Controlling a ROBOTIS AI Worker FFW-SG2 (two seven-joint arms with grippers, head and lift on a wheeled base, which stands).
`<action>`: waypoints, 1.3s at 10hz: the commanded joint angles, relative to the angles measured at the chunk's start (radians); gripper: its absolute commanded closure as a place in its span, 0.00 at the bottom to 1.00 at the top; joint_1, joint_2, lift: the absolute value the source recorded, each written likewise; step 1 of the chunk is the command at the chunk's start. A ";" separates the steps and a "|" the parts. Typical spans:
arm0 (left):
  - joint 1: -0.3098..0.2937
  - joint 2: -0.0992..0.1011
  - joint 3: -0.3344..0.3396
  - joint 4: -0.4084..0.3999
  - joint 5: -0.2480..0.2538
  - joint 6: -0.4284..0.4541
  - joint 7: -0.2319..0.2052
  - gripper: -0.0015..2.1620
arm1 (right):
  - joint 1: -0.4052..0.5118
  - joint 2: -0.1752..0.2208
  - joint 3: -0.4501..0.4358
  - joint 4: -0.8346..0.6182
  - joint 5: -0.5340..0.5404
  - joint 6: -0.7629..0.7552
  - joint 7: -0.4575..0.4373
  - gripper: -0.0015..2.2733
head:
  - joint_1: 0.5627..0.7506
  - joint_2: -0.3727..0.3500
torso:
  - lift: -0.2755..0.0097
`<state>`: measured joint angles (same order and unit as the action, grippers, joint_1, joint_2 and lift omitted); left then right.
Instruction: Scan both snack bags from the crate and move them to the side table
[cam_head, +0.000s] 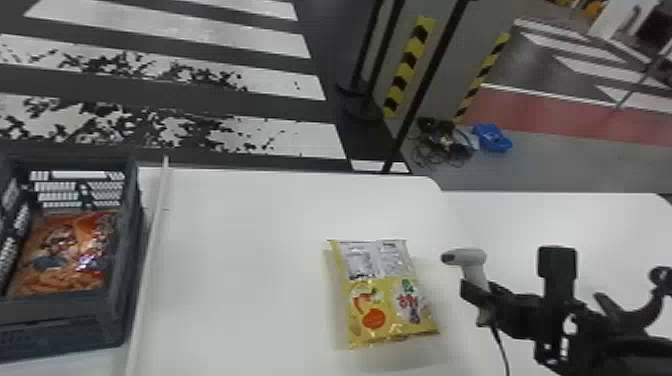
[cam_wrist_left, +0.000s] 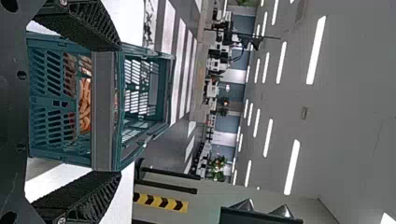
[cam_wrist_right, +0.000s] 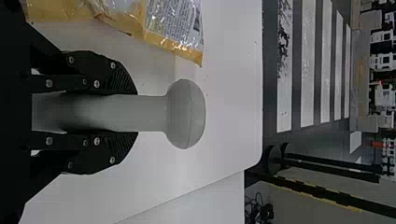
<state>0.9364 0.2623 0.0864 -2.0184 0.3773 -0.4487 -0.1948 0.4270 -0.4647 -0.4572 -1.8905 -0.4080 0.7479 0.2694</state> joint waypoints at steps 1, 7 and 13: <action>-0.001 0.002 -0.002 -0.005 -0.001 -0.003 0.000 0.02 | 0.009 0.031 0.009 -0.093 0.000 0.092 -0.016 0.93 | 0.70 0.03 | 0.63; -0.001 0.005 -0.014 -0.003 -0.015 -0.009 -0.002 0.02 | -0.030 0.136 0.060 -0.280 0.012 0.261 -0.102 0.93 | 0.70 0.15 | 0.63; 0.001 0.005 -0.025 0.000 -0.032 -0.015 0.000 0.02 | -0.123 0.196 0.173 -0.246 0.072 0.282 -0.124 0.93 | 0.70 0.30 | 0.63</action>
<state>0.9371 0.2669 0.0614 -2.0194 0.3453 -0.4627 -0.1950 0.3148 -0.2677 -0.2945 -2.1537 -0.3448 1.0336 0.1447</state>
